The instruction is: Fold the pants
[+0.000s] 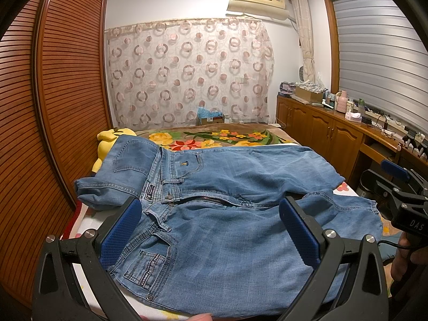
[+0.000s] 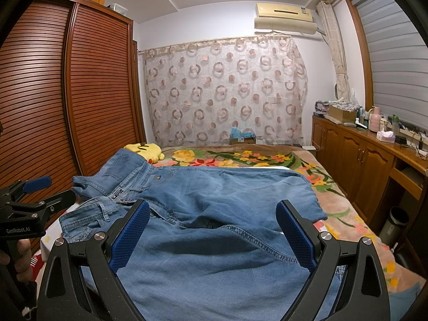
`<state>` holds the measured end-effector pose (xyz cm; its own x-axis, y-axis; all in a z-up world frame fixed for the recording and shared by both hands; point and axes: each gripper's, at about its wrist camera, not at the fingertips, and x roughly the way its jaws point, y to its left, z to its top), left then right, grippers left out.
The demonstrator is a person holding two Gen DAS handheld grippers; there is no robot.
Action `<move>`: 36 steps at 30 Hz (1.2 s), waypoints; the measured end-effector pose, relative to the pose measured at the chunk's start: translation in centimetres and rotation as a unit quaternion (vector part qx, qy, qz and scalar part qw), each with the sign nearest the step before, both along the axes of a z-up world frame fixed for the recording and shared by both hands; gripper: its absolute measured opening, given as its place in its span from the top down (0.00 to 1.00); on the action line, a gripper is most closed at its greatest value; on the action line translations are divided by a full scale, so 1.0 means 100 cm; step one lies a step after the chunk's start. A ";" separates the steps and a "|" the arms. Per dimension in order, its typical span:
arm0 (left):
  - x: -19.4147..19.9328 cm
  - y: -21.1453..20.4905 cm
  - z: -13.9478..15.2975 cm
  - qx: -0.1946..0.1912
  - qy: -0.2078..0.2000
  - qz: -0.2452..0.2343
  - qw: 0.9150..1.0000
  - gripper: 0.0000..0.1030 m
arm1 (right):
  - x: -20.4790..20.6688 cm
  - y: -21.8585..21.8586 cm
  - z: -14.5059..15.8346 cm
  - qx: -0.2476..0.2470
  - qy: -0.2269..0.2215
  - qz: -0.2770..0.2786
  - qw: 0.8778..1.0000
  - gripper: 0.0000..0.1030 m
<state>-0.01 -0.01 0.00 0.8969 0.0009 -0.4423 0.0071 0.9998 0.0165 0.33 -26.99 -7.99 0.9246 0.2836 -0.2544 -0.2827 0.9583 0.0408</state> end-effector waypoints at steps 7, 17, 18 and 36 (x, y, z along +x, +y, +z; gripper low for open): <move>0.000 0.000 0.000 0.000 0.000 0.000 1.000 0.00 | 0.000 0.000 0.000 0.000 0.001 0.000 1.000 0.07; 0.001 0.000 0.000 -0.002 0.003 -0.001 1.000 0.00 | 0.001 0.001 -0.002 -0.002 0.004 0.000 1.000 0.07; 0.001 0.001 0.000 -0.002 0.004 0.000 1.000 0.00 | 0.001 0.001 -0.003 -0.002 0.004 -0.001 1.000 0.07; 0.026 0.063 -0.054 -0.020 0.057 0.028 0.998 0.00 | 0.028 -0.039 -0.017 -0.020 0.059 -0.040 0.997 0.07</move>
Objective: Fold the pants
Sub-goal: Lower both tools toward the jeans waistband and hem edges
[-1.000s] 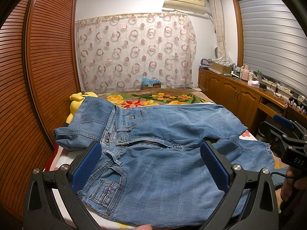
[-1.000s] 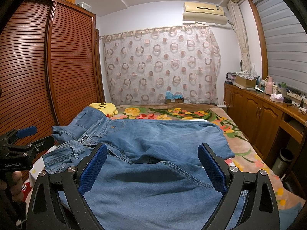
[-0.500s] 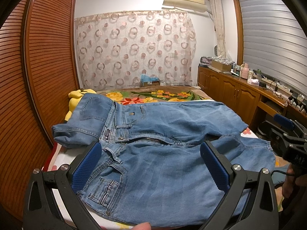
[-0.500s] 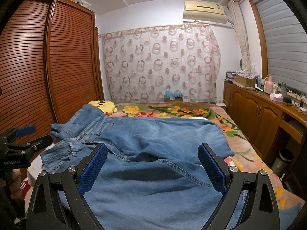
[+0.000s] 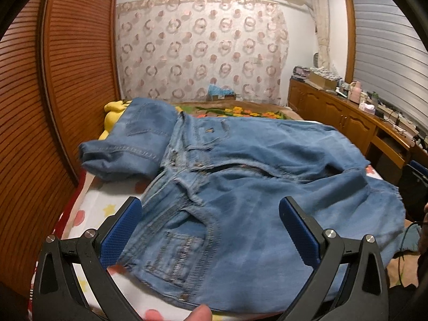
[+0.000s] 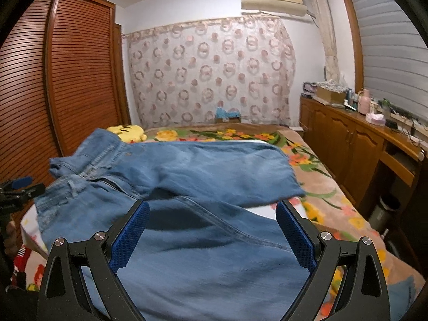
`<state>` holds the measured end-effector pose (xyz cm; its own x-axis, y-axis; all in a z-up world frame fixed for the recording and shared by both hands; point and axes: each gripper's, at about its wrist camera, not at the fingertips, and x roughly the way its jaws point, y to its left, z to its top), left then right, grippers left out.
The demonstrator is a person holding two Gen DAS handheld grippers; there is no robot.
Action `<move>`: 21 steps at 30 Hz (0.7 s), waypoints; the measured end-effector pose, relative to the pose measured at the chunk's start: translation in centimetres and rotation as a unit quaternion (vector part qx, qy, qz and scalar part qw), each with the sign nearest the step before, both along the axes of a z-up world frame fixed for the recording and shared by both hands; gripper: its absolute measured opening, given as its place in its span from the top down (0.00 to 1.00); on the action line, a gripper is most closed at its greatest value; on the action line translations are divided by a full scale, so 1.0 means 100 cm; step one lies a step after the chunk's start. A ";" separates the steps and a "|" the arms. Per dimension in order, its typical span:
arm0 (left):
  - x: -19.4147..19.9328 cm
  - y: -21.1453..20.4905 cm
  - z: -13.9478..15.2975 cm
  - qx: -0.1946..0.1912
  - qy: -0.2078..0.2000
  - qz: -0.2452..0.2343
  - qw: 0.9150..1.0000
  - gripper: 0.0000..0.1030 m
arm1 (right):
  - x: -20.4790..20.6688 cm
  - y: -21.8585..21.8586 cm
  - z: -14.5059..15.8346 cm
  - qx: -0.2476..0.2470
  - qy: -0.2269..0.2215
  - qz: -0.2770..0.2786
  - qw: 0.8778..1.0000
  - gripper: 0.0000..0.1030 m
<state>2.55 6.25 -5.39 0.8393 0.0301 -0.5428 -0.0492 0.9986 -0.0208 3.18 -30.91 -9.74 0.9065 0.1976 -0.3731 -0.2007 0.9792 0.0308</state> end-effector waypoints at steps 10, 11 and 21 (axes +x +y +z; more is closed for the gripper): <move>0.007 0.038 -0.024 -0.005 0.024 0.027 0.999 0.00 | 0.011 -0.014 0.001 -0.011 0.048 -0.044 0.998 0.11; 0.009 0.040 -0.026 -0.004 0.026 0.029 0.999 0.00 | 0.012 -0.012 0.002 -0.014 0.052 -0.046 0.997 0.11; 0.016 0.066 -0.049 -0.009 0.057 0.035 0.998 0.06 | 0.023 -0.008 0.008 -0.023 0.107 -0.058 0.992 0.15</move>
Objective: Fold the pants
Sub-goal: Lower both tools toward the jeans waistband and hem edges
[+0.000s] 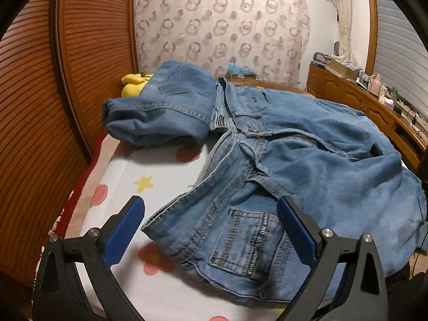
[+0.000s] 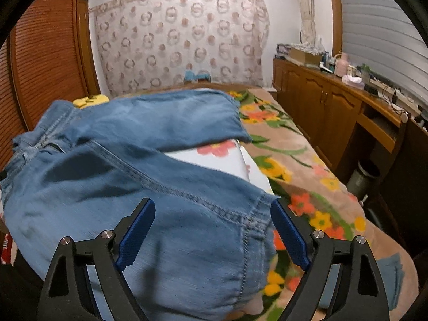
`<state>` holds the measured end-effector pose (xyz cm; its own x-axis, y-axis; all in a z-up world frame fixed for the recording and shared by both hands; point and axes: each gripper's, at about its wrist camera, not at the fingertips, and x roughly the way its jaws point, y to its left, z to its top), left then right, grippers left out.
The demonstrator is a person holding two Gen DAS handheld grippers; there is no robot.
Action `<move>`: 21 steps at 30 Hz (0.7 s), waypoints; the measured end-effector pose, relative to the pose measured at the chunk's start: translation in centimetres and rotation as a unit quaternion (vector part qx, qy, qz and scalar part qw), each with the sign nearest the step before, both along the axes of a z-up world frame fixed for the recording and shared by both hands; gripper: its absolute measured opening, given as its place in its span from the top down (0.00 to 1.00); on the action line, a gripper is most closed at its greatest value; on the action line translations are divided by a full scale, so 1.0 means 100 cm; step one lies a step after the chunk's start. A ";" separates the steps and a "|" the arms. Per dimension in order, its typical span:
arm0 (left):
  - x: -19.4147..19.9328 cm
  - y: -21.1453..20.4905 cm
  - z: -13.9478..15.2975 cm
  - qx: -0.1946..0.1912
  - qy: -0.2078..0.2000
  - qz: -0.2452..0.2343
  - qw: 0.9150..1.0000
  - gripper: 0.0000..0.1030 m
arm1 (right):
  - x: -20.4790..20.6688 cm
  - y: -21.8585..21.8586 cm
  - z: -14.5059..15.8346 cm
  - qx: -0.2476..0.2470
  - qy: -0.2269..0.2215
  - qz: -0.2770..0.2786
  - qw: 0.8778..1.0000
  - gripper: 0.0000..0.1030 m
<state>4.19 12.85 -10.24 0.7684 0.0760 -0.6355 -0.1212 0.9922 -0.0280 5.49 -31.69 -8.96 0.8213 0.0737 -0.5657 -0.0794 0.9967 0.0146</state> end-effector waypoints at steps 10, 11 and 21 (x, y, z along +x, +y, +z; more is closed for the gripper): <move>0.003 0.015 -0.018 -0.005 0.027 0.005 1.000 0.13 | 0.002 -0.022 0.002 0.034 0.032 -0.016 0.999 0.26; 0.004 0.015 -0.020 -0.006 0.030 0.005 1.000 0.14 | 0.002 -0.023 0.003 0.042 0.036 -0.015 0.998 0.27; 0.002 0.019 -0.028 -0.011 0.044 0.002 0.999 0.17 | -0.003 -0.024 0.019 0.027 0.029 -0.009 0.999 0.83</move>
